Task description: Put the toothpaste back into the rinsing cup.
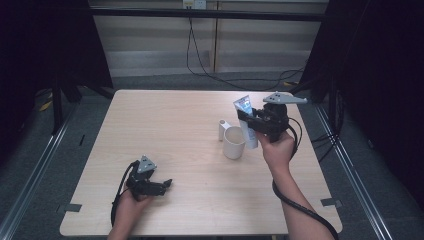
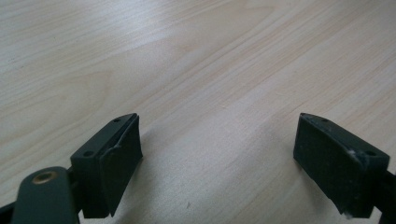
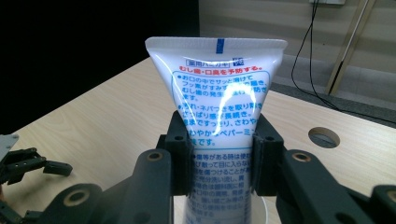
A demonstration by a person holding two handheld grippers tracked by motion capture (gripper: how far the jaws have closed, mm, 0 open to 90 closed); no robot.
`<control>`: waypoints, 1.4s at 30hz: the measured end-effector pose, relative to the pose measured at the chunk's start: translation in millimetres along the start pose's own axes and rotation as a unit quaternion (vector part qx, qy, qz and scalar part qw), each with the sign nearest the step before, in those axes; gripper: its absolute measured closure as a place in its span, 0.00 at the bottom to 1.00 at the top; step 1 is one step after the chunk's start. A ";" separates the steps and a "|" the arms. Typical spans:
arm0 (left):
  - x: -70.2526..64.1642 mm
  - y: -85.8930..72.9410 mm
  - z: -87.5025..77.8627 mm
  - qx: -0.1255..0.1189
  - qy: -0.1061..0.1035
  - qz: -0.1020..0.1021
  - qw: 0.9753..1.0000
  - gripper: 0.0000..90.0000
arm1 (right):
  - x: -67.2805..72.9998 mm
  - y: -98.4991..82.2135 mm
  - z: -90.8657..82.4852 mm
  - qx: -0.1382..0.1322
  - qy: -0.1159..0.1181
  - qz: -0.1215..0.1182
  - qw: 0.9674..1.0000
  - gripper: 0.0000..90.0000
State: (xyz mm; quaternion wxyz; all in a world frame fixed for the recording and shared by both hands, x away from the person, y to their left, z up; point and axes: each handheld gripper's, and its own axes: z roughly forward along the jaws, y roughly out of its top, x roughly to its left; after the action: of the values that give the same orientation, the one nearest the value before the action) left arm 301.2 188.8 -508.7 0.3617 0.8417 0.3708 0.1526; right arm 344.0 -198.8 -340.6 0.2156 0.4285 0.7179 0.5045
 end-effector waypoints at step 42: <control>-0.1 0.1 0.0 0.000 -0.001 0.000 1.000 0.16 | -10.6 7.2 37.3 -0.021 -0.019 0.026 0.999 0.74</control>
State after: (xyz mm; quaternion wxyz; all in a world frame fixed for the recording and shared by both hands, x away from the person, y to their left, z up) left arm 301.1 188.7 -508.7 0.3619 0.8417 0.3709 0.1517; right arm 380.2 -186.6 -350.2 0.2244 0.4522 0.6917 0.5165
